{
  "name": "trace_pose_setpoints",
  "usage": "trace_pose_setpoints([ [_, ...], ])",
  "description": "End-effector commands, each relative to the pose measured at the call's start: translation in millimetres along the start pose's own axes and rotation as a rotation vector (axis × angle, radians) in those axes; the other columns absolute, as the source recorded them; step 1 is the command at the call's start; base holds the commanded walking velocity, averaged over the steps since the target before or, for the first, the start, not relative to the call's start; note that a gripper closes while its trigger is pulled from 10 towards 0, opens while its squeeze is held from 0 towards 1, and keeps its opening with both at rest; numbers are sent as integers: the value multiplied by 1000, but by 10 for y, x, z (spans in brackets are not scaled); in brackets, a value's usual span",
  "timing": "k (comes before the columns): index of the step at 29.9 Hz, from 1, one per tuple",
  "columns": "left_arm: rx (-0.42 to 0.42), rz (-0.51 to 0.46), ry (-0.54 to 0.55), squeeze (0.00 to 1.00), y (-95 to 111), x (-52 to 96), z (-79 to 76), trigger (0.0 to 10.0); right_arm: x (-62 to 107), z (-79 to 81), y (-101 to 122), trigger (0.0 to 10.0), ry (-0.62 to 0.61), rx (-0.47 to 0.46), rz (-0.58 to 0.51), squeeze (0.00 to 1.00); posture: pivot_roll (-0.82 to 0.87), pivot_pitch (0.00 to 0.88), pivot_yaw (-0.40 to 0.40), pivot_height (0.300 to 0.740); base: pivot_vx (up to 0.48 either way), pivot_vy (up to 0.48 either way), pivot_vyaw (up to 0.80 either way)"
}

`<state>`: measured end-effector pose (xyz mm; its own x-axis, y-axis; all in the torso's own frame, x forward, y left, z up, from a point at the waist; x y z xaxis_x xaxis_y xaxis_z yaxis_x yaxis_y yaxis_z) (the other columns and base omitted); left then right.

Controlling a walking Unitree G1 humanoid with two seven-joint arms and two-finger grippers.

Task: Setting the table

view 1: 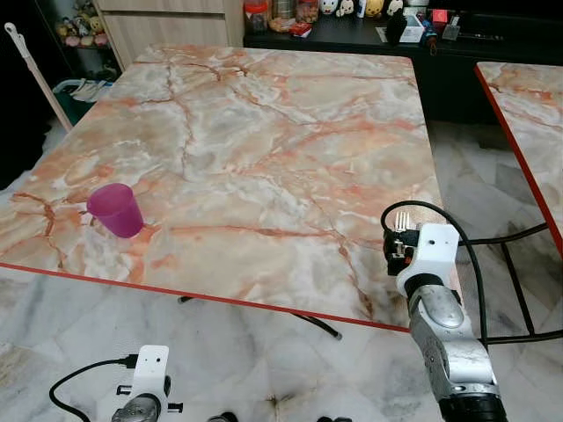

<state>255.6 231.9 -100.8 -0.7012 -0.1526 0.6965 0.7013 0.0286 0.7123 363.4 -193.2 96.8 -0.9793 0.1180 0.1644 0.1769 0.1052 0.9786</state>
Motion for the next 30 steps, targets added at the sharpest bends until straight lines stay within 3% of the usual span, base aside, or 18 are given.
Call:
trace_pose_setpoints([
  [1, -14, 39, 3, 0, -127, 26, 46, 10000, 9, -54, -58, 10000, -17, 3, 15, 0, 1, 137, 11, 740, 0, 0, 0],
  [30, -38, 48, -8, 0, -123, 22, 43, 10000, -88, -61, -309, 10000, -25, -52, 59, 0, 6, 121, 19, 740, 0, 0, 0],
])
Point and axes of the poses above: a point about 5 cm out from each wrist's last joint towards the gripper, its own x axis pointing back from the gripper into the wrist, its own y axis along the axis of the wrist's last joint, z = x × y, the point moved 6 cm from there along -x, pointing out of the wrist towards the gripper, and after that the axes turned 6 degrees about x, right-handed, at the moved point
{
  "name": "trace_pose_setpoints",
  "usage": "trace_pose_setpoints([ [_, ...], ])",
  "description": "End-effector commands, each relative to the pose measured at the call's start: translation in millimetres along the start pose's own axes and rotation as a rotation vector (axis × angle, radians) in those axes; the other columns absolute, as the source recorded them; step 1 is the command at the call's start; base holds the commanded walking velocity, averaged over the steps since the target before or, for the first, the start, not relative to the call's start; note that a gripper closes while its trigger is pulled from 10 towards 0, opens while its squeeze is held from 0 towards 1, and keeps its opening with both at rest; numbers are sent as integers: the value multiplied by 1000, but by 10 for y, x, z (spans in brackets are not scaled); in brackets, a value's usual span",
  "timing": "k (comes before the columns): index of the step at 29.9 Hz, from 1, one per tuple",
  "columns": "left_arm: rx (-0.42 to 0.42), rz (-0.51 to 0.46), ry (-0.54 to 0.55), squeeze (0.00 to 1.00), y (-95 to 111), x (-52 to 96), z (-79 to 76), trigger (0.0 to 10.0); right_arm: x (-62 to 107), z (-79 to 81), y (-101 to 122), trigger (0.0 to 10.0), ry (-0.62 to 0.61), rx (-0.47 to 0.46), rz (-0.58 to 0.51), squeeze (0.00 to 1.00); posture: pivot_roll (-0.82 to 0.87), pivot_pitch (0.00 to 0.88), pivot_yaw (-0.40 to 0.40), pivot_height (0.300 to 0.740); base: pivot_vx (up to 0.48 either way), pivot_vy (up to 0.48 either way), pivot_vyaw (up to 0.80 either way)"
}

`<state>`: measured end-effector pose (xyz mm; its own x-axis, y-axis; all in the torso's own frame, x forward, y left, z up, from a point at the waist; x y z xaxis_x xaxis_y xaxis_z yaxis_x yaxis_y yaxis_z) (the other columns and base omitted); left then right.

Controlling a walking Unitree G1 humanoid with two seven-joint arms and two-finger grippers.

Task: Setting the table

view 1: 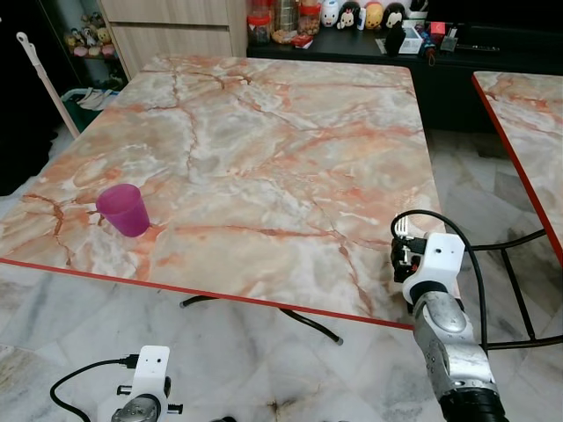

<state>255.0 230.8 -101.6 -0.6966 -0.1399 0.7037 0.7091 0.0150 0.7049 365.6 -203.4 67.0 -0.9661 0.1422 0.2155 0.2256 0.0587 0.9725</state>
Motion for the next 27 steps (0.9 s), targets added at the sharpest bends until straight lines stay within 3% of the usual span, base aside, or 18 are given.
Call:
trace_pose_setpoints([
  [1, -22, 40, 3, 0, -117, 22, 51, 10000, -8, 2, -27, 10000, -6, -15, 10, 0, 8, 124, 19, 740, 0, 0, 0],
  [26, -4, 61, -11, 0, -186, 35, 14, 10000, -137, 81, 8, 10000, -5, -26, 32, 0, 20, 139, 14, 740, 0, 0, 0],
  [27, -3, 61, -11, 0, -188, 35, 13, 10000, -136, 70, 3, 8157, -11, -24, 34, 0, 20, 140, 15, 740, 0, 0, 0],
])
Point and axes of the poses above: a point about 5 cm out from each wrist's last joint towards the gripper, its own x axis pointing back from the gripper into the wrist, its own y axis along the axis of the wrist's last joint, z = x × y, the point moved 6 cm from there along -x, pointing out of the wrist towards the gripper, and after that the axes turned 6 degrees about x, right-handed, at the moved point
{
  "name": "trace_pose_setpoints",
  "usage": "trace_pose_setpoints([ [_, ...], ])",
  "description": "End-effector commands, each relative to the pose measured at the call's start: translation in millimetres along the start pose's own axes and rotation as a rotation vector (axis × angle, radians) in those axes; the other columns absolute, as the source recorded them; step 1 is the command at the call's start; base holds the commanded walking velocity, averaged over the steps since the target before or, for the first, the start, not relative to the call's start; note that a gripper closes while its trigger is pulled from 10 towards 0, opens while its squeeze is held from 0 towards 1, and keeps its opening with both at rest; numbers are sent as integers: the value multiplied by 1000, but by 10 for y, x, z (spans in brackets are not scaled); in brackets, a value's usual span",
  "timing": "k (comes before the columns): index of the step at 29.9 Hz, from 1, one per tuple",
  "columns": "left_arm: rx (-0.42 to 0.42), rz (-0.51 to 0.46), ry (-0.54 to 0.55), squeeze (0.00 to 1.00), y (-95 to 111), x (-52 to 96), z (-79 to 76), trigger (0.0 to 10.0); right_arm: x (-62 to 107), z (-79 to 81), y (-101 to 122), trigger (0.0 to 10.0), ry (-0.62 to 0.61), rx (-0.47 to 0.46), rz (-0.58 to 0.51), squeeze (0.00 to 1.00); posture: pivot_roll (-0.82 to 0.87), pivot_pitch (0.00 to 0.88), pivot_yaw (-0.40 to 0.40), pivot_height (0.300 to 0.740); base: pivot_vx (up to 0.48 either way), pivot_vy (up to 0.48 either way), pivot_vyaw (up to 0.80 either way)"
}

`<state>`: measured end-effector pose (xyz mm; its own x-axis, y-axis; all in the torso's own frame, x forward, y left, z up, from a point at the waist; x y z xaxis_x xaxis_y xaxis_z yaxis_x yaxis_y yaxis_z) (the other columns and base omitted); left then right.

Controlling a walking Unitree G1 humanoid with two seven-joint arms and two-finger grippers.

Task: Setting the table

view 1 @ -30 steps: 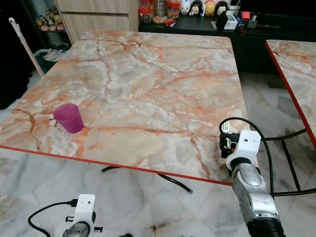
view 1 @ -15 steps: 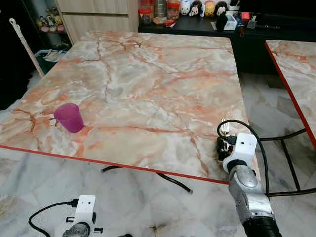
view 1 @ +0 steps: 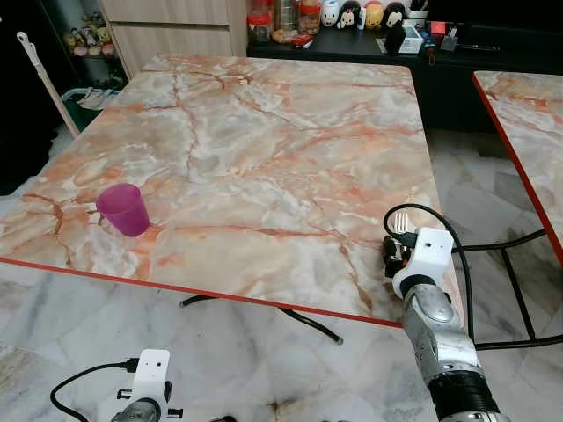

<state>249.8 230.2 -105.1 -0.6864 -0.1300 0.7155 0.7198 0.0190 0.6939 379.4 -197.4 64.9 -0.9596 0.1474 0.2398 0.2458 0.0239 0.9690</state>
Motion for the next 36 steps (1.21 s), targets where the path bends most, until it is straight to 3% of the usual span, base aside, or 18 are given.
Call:
trace_pose_setpoints([
  [1, -3, 47, -2, 0, -129, 20, 16, 10000, -5, -30, -18, 8431, -19, 11, 12, 0, 20, 141, 15, 740, 0, 0, 0],
  [2, -2, 47, -3, 0, -129, 20, 14, 10000, -3, -83, -17, 10000, -49, 17, 13, 0, 20, 141, 16, 740, 0, 0, 0],
  [10, -4, 49, -7, 0, -130, 20, 10, 10000, -10, -144, -40, 10000, -68, 20, 41, 0, 18, 143, 17, 740, 0, 0, 0],
  [15, -3, 51, -8, 0, -132, 19, 3, 10000, -11, -94, -113, 10000, -41, 26, 80, 0, 21, 142, 13, 740, 0, 0, 0],
  [16, -2, 51, -8, 0, -133, 19, 2, 10000, -10, -59, -118, 2941, -24, 27, 80, 0, 21, 144, 13, 740, 0, 0, 0],
  [17, -1, 52, -8, 0, -135, 20, 0, 10000, -10, -29, -119, 2392, -10, 28, 80, 0, 23, 146, 12, 740, 0, 0, 0],
  [23, 3, 55, -7, 0, -143, 20, 0, 10000, -8, 17, -141, 1373, 9, 33, 90, 0, 24, 149, 12, 740, 0, 0, 0],
  [25, 3, 56, -8, 0, -145, 21, -2, 10000, -8, 23, -143, 39, 14, 38, 92, 0, 23, 151, 11, 740, 0, 0, 0],
  [36, 6, 60, -14, 0, -141, 17, -20, 10000, -18, 31, -122, 0, 22, 50, 90, 0, 22, 148, 8, 740, 0, 0, 0],
])
Point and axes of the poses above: a point about 5 cm out from each wrist's last joint towards the gripper, its own x axis pointing back from the gripper into the wrist, its own y axis along the axis of the wrist's last joint, z = x × y, the point moved 6 cm from there along -x, pointing out of the wrist towards the gripper, and after that the axes turned 6 degrees about x, right-handed, at the moved point
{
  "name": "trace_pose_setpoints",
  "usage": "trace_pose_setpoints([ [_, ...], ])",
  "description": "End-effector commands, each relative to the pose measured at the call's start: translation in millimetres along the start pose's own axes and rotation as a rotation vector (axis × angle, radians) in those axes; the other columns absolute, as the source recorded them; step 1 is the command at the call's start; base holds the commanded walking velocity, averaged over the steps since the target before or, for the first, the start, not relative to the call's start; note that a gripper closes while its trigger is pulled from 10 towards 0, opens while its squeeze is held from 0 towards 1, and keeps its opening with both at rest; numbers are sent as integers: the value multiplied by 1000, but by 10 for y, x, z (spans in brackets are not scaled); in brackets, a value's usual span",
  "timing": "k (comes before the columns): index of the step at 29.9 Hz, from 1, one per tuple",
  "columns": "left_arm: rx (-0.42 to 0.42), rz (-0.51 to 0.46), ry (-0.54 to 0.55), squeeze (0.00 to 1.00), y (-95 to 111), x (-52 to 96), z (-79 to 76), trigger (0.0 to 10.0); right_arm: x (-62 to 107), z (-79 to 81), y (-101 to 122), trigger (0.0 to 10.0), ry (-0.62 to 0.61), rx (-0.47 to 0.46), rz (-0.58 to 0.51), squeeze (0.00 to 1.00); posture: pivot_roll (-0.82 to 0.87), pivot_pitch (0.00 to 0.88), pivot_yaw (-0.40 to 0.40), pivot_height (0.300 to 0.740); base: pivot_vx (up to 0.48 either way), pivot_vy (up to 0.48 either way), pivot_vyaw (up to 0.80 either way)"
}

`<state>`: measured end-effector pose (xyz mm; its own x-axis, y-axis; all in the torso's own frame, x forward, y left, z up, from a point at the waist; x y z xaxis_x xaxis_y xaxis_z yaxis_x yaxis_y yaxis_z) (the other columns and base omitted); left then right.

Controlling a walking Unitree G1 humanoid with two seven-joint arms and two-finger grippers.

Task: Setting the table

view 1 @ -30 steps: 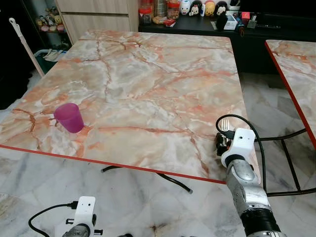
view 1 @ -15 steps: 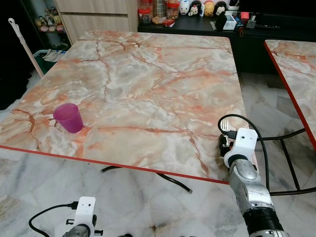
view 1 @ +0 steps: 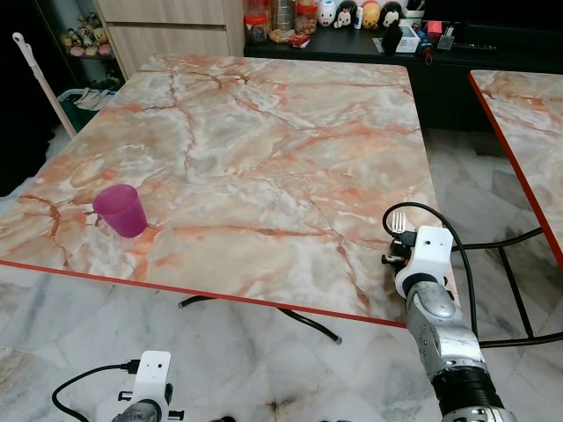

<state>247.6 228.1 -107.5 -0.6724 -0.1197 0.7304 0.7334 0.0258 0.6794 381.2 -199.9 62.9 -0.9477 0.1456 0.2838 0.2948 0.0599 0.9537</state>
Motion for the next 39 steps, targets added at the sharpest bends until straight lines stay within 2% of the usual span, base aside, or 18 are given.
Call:
trace_pose_setpoints([
  [1, 2, 39, -4, 0, -108, 14, 0, 10000, 4, 56, -105, 0, 19, 7, 45, 0, 22, 148, 8, 740, 0, 0, 0],
  [18, 2, 37, -5, 0, -99, 10, -27, 10000, -6, 227, 0, 0, 73, 14, 5, 0, 22, 121, 4, 740, 0, 0, 0],
  [20, -1, 32, 0, 0, -86, 8, -18, 10000, -4, 264, 209, 0, 85, 10, -87, 0, 20, 113, 5, 740, 0, 0, 0],
  [21, -3, 30, 4, 0, -80, 8, -11, 10000, 4, 290, 344, 10000, 93, 2, -141, 0, 19, 111, 5, 740, 0, 0, 0],
  [23, -4, 28, 9, 0, -73, 7, -1, 10000, 50, 352, 705, 10000, 117, -27, -276, 0, 17, 103, 5, 740, 0, 0, 0],
  [26, -4, 29, 11, 0, -74, 6, -4, 10000, 96, 384, 929, 10000, 126, -10, -362, 0, 18, 99, 2, 740, 0, 0, 0],
  [27, -4, 29, 11, 0, -74, 6, -4, 10000, 96, 384, 929, 10000, 126, -10, -362, 0, 18, 99, 2, 740, 0, 0, 0],
  [29, 11, 30, 26, 0, -80, 7, 8, 10000, 177, 427, 1252, 10000, 142, -9, -468, 0, 14, 96, 0, 740, 0, 0, 0],
  [34, 2, 18, 44, 0, -69, 9, 26, 10000, 193, 472, 1347, 10000, 163, 24, -504, 0, 12, 86, -9, 740, 0, 0, 0],
  [39, -2, 6, 64, 0, -35, 6, 49, 10000, 127, 562, 1147, 10000, 184, 39, -440, 0, 26, 77, -16, 740, 0, -289, 0],
])
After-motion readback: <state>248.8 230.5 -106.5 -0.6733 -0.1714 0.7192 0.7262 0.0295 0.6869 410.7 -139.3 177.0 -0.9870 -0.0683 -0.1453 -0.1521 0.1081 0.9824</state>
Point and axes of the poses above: a point about 5 cm out from each wrist's last joint towards the gripper, its own x axis pointing back from the gripper into the wrist, its own y axis along the axis of the wrist's last joint, z = x × y, the point moved 6 cm from there along -x, pointing out of the wrist towards the gripper, and after that the axes turned 6 degrees about x, right-handed, at the moved point
